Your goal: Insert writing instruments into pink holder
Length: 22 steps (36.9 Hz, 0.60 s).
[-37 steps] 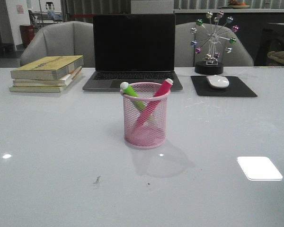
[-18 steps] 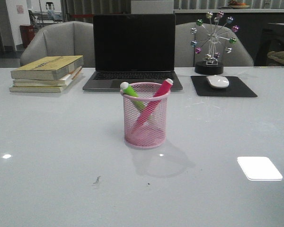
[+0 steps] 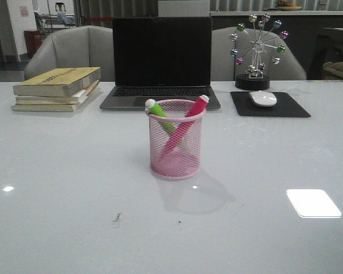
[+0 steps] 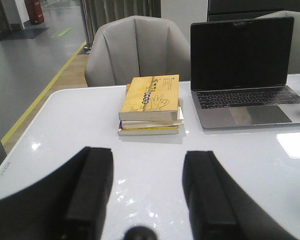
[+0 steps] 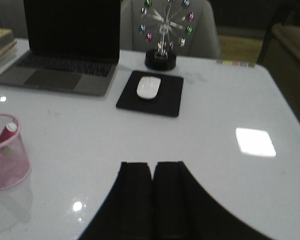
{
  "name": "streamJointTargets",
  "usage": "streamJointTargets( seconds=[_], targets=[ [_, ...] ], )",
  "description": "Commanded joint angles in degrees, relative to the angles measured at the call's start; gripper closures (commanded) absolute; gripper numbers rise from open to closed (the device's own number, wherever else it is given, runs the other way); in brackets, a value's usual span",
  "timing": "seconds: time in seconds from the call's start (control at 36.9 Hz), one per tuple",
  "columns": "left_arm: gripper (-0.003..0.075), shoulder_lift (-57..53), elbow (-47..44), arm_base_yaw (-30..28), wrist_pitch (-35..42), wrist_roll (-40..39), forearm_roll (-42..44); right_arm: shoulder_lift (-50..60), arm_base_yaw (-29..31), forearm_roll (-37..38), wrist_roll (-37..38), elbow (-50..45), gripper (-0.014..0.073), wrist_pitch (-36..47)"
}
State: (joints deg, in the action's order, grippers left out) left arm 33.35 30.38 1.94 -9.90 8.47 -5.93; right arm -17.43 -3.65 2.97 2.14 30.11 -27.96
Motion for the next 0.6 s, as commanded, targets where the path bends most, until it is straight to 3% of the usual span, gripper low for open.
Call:
streamJointTargets(
  seconds=[0.0, 0.11, 0.27, 0.57],
  targets=[
    [0.0336, 0.02, 1.77, 0.38, 5.10, -0.07, -0.64, 3.91, -0.03, 1.19, -0.12, 1.59, 0.0538, 5.02],
    [0.0336, 0.02, 1.77, 0.38, 5.10, -0.07, -0.64, 9.52, -0.03, 1.19, -0.12, -0.54, 0.0538, 7.28],
    [0.0336, 0.02, 1.77, 0.38, 5.10, -0.07, -0.64, 19.08, -0.03, -0.33, -0.12, -10.52, 0.0538, 17.47],
    [0.0336, 0.89, 1.73, 0.38, 4.87, -0.07, -0.64, 19.08, 0.05, -4.74, -0.12, -30.76, 0.0538, 41.18]
  ],
)
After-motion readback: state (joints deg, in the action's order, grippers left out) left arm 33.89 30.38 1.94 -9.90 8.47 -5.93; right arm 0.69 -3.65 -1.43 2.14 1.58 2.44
